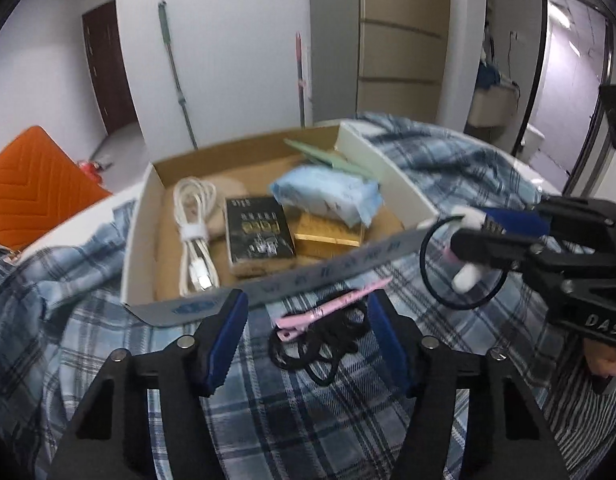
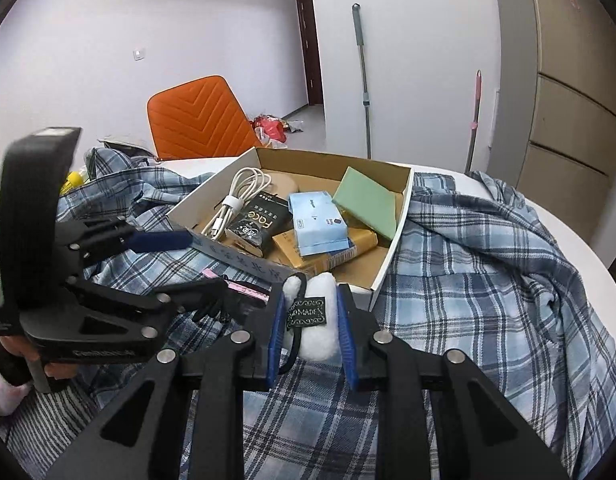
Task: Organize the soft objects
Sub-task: 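Grasp the black hair tie with pink clip with the left gripper while the right gripper holds the toy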
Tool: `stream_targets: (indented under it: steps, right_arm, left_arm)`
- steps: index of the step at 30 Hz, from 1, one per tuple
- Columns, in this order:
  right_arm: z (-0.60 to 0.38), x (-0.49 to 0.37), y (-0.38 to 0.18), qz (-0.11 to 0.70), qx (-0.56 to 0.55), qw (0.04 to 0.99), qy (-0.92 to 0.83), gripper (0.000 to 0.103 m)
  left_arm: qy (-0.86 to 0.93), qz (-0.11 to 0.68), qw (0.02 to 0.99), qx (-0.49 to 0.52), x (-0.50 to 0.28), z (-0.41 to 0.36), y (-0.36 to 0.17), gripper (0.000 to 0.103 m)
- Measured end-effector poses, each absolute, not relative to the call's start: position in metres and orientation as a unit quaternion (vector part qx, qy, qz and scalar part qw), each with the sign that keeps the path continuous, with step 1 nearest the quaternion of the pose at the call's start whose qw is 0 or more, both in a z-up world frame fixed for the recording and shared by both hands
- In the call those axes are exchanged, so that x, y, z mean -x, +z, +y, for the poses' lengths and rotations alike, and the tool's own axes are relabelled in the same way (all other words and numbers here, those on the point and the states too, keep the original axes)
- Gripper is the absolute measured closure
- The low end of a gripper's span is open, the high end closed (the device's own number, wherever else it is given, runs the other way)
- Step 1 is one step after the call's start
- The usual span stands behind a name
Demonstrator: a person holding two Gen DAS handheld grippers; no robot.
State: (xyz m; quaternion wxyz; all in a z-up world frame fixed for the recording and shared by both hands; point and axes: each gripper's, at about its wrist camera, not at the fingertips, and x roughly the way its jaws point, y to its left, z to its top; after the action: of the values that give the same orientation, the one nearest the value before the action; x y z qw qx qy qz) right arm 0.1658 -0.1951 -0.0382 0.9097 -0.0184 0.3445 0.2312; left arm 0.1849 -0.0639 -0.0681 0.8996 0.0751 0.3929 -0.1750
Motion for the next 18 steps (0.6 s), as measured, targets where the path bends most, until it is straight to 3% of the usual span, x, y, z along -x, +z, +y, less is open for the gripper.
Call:
stream_targets:
  steps: [3, 6, 11, 18]
  right_arm:
    - [-0.194, -0.168, -0.041, 0.351, 0.015, 0.907, 0.233, 0.079]
    - [-0.194, -0.168, -0.042, 0.354, 0.015, 0.905, 0.234, 0.079]
    - [-0.193, -0.168, -0.043, 0.354, 0.017, 0.904, 0.238, 0.079]
    - [-0.193, -0.169, -0.045, 0.357, 0.018, 0.903, 0.239, 0.079]
  left_arm:
    - [-0.174, 0.411, 0.891, -0.08, -0.19, -0.066, -0.077, 0.039]
    - [-0.174, 0.423, 0.885, -0.085, -0.194, -0.068, -0.083, 0.051]
    - [-0.177, 0.436, 0.878, -0.087, -0.201, -0.068, -0.09, 0.051]
    - [-0.184, 0.437, 0.878, -0.07, -0.201, -0.062, -0.089, 0.067]
